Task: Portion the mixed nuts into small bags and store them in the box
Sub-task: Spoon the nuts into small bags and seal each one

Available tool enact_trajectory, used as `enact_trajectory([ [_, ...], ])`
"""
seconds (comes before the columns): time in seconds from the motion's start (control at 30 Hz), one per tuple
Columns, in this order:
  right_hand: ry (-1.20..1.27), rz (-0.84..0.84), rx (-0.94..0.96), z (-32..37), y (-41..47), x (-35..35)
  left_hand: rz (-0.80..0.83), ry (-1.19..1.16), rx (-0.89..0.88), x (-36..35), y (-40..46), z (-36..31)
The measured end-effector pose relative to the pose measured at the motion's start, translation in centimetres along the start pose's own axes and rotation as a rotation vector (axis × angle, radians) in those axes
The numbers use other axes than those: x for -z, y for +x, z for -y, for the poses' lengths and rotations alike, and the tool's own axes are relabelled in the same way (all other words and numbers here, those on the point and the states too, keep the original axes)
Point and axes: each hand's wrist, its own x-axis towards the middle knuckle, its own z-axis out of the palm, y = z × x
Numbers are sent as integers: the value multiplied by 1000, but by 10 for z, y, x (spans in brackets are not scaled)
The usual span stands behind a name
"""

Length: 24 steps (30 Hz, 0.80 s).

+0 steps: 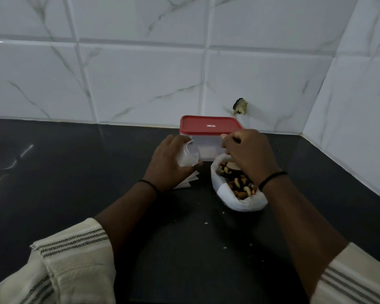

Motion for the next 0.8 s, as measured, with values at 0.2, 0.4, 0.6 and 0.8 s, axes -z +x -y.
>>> enact_trajectory([
  [0.2,-19,54,-60,-31,-16,18,45,3,47,-9,0,-11],
  [0.4,187,185,-1,0,-31,-8,94,76,-40,-14,-3,-24],
  [0.6,224,148,-119,-4,-36,-17,84,130,-184,-15,-4,-33],
  [0.8,120,240,-39,-4,-36,-18,74,170,-319,-14,-4,-42],
])
